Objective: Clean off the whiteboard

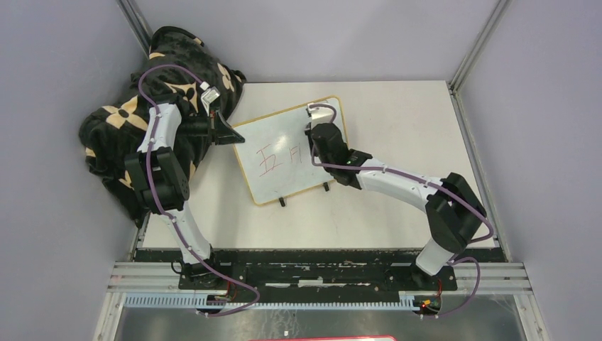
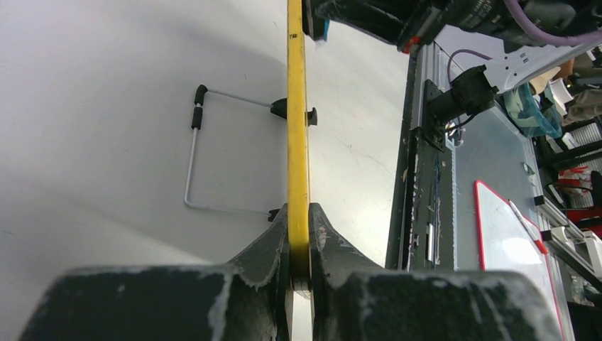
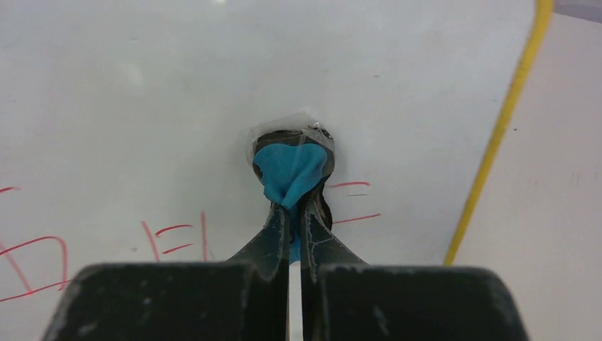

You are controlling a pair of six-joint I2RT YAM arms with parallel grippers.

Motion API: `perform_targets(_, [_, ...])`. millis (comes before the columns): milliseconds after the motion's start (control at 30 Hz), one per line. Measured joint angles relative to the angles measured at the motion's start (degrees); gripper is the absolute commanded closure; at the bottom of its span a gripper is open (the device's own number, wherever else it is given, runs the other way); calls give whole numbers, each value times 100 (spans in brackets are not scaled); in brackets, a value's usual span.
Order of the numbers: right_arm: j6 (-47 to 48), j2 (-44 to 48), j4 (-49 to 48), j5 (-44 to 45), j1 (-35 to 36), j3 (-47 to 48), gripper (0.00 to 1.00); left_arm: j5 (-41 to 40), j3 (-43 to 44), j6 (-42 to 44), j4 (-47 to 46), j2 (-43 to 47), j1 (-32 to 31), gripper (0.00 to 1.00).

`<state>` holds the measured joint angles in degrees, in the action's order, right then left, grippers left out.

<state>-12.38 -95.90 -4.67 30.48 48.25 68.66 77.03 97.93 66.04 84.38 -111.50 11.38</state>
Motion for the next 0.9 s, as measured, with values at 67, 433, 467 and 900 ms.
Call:
perform_targets(67, [-24, 87, -109, 7, -197, -151, 99, 17, 0, -2, 17, -13, -13, 97])
perform_targets(433, [22, 236, -520, 291, -452, -614, 99, 59, 0, -2, 76, -26, -26, 97])
perform_targets(467, [20, 245, -531, 328, -496, -649, 99, 59, 0, -2, 81, -26, -26, 97])
perform_targets(900, [-229, 472, -728, 219, -901, -1091, 99, 39, 0, 0, 98, -28, -26, 97])
